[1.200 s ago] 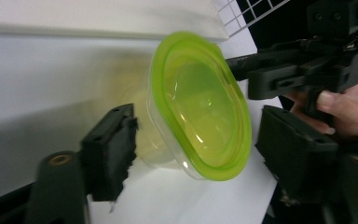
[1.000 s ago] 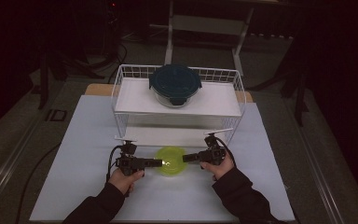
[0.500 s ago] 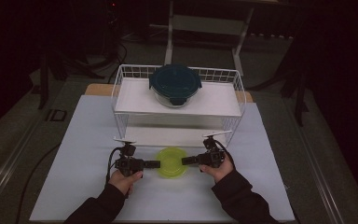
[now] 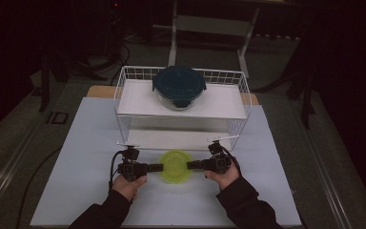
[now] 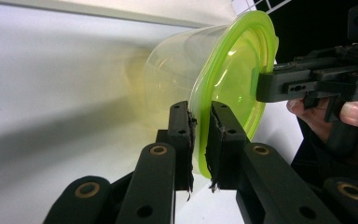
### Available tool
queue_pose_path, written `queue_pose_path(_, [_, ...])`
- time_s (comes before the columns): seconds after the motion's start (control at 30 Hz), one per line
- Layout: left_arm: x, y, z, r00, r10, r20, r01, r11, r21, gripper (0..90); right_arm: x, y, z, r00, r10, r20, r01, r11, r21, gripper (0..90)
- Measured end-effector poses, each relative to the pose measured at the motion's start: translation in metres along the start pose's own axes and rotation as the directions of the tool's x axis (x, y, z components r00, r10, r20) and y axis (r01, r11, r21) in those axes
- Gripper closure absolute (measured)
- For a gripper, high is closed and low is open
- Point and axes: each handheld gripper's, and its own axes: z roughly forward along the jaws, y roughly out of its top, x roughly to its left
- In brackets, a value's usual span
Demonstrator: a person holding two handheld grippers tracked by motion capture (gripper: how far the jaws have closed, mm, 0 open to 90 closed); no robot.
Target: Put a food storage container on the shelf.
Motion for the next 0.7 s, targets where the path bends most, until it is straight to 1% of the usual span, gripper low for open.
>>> queue_pose_path(0.1, [-0.005,0.001,-0.005,1.0000,0.008,0.003,-0.008,0.9998,-0.020,80.1,0.004,0.000,-0.003,0.9999,-0.013,-0.005,0.012,1.000,-0.016,81.0])
queue_pose_path(0.17, [-0.010,0.002,-0.009,0.9994,0.032,-0.009,-0.032,0.9988,-0.037,80.1,0.008,0.001,-0.006,0.9997,-0.025,-0.005,0.025,0.999,-0.032,81.0])
queue_pose_path(0.2, [-0.013,0.003,-0.011,0.9992,0.037,-0.013,-0.038,0.9981,-0.049,80.1,0.010,0.002,-0.007,0.9994,-0.034,-0.001,0.034,0.999,-0.038,81.0])
queue_pose_path(0.27, [-0.015,0.004,-0.013,0.9991,0.042,-0.012,-0.042,0.9975,-0.057,80.0,0.015,0.003,-0.011,0.9994,-0.034,-0.001,0.034,0.998,-0.050,81.0])
queue_pose_path(0.37, [-0.017,0.006,-0.018,0.9991,0.042,0.011,-0.041,0.9974,-0.059,79.9,0.020,0.004,-0.015,0.9990,-0.044,0.002,0.044,0.997,-0.058,81.0])
queue_pose_path(0.4, [-0.019,0.006,-0.019,0.9988,0.047,0.014,-0.046,0.9973,-0.057,79.9,0.022,0.004,-0.018,0.9990,-0.046,-0.003,0.045,0.997,-0.063,81.0])
queue_pose_path(0.47, [-0.023,0.007,-0.022,0.9979,0.062,0.016,-0.061,0.9965,-0.058,79.9,0.027,0.004,-0.021,0.9981,-0.061,0.008,0.061,0.996,-0.066,81.0])
queue_pose_path(0.53, [-0.026,0.009,-0.026,0.9969,0.076,0.018,-0.075,0.9951,-0.064,80.0,0.031,0.005,-0.025,0.9976,-0.068,0.010,0.069,0.995,-0.078,81.0])
queue_pose_path(0.6, [-0.031,0.010,-0.029,0.9962,0.084,0.021,-0.082,0.9939,-0.074,80.1,0.036,0.005,-0.030,0.9968,-0.079,0.016,0.080,0.993,-0.088,81.0])
queue_pose_path(0.67, [-0.036,0.012,-0.033,0.9951,0.094,0.029,-0.092,0.9924,-0.082,80.1,0.040,0.006,-0.035,0.9962,-0.086,0.013,0.087,0.991,-0.100,81.0])
queue_pose_path(0.7, [-0.039,0.014,-0.035,0.9950,0.093,0.036,-0.090,0.9921,-0.088,80.1,0.042,0.007,-0.038,0.9961,-0.087,0.010,0.088,0.990,-0.107,81.0])
